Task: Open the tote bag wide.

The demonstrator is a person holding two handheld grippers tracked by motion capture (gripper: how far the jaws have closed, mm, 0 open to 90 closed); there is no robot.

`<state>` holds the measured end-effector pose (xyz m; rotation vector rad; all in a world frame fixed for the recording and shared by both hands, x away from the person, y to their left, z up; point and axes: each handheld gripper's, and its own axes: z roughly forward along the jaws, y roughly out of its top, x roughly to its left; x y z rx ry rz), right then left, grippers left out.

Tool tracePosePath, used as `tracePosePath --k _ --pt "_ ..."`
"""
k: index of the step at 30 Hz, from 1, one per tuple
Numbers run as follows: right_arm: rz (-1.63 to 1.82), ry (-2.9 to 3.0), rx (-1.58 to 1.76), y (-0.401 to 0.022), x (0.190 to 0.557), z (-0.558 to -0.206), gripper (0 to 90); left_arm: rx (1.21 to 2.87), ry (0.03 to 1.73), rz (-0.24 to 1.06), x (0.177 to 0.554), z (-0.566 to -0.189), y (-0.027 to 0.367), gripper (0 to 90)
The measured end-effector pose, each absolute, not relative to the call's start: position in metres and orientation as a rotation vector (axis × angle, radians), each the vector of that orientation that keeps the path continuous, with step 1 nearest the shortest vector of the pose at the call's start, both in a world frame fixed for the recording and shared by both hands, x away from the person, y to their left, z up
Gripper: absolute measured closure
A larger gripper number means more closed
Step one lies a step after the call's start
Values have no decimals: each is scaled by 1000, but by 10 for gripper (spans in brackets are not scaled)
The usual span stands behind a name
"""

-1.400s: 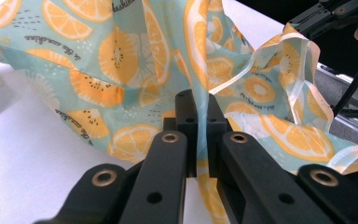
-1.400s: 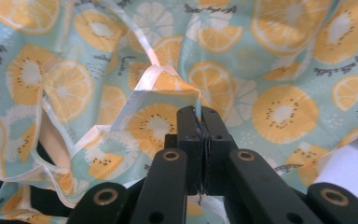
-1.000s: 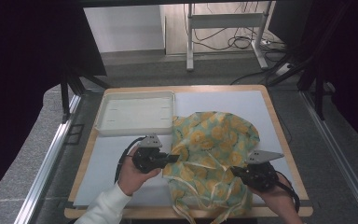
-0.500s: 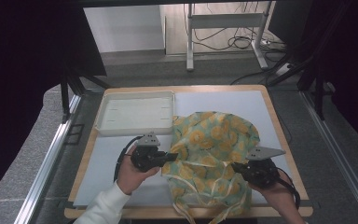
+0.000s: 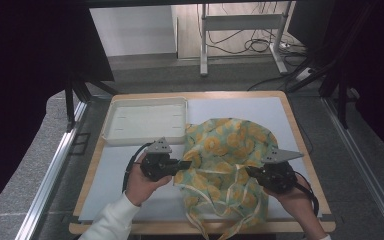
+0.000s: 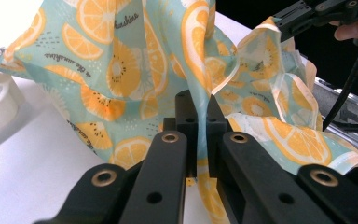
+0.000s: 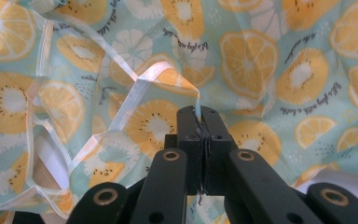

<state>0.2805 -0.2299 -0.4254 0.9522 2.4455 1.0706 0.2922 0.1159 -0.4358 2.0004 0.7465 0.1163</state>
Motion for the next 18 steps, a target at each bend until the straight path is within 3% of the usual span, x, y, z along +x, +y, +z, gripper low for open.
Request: tracePosePath --k 18 --pt "1091 2408 946 -232 293 -410 871 1964 770 126 302 -428 125 900"
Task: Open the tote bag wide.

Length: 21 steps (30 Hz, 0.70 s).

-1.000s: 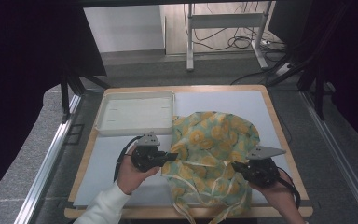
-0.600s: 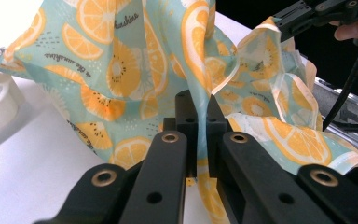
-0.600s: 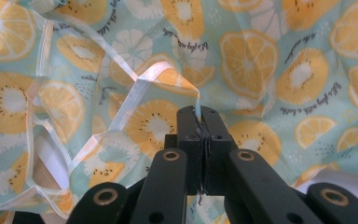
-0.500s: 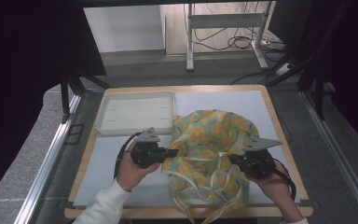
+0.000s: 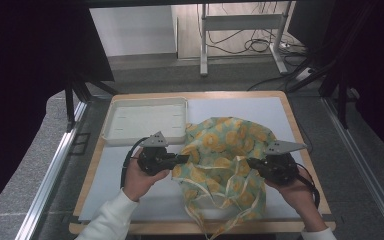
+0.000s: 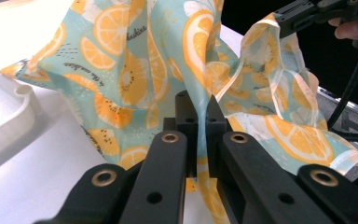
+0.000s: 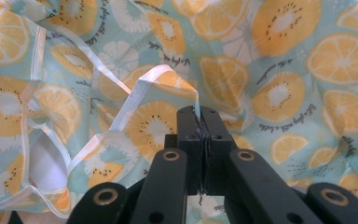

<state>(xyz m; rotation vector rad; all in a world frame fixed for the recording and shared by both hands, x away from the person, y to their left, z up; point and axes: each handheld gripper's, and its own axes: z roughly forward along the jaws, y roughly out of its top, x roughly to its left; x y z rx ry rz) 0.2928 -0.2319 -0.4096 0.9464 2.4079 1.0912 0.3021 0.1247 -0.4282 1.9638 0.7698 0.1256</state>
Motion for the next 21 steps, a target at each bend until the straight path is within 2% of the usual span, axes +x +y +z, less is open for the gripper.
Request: tracePosePath --k 10,21 --pt "1089 2398 943 -232 310 -398 871 1936 774 121 309 -421 129 900" --pt "1126 2365 948 -238 310 -387 871 1933 766 115 313 -418 124 900"
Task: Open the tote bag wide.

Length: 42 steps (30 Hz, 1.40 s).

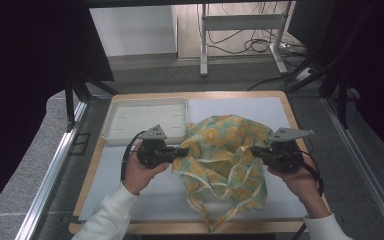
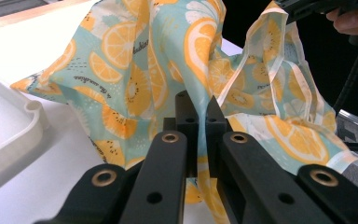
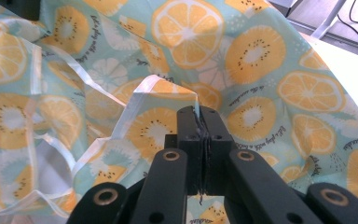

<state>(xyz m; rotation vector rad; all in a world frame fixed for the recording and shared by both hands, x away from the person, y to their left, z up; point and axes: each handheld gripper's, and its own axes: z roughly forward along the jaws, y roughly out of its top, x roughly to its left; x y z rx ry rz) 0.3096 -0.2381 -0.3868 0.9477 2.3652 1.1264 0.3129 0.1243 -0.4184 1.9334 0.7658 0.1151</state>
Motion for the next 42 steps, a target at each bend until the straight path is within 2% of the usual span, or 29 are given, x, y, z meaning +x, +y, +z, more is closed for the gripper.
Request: tracePosePath --k 13,42 --pt "1151 2349 934 -241 310 -377 871 1935 749 124 317 -411 117 900" --pt "1153 2309 999 -252 336 -369 871 1916 777 153 336 -405 118 900"
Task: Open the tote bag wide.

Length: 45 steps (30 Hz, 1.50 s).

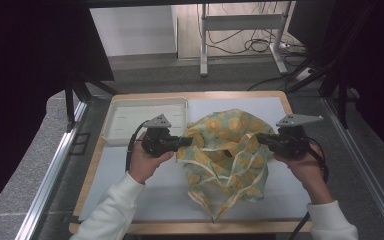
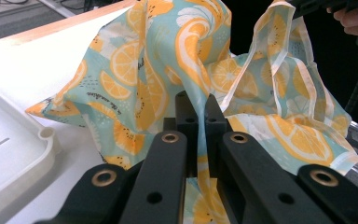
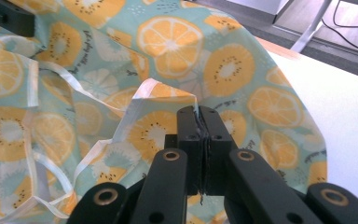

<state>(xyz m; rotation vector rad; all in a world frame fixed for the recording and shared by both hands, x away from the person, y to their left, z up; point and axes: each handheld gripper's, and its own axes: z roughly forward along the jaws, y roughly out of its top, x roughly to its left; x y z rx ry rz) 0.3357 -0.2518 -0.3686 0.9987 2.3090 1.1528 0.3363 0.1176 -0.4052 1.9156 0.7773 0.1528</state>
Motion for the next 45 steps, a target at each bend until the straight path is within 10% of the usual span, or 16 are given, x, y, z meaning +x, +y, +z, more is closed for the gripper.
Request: tracePosePath --k 45 --pt "1027 2183 1157 -281 400 -352 872 1858 842 204 381 -384 112 900"
